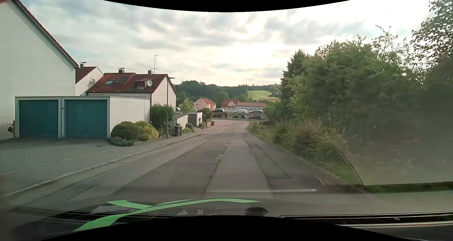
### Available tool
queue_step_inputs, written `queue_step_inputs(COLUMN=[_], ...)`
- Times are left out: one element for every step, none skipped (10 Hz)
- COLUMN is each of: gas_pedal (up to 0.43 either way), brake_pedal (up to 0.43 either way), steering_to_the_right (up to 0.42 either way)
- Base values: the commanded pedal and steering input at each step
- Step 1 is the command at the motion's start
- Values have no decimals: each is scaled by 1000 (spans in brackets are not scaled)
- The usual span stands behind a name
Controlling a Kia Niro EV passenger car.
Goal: Follow the waypoints while adhering to traffic rules and regulations
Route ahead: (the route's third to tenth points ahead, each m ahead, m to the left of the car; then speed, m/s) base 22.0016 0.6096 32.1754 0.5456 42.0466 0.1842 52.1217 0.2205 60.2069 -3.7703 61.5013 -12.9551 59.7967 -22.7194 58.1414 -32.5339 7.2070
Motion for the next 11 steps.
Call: queue_step_inputs(gas_pedal=[0,0,0,0,0,0,0,0,0,0,0], brake_pedal=[159,134,116,171,165,171,152,177,159,140,140], steering_to_the_right=[0,0,0,-1,-2,-2,-3,-3,-3,4,12])
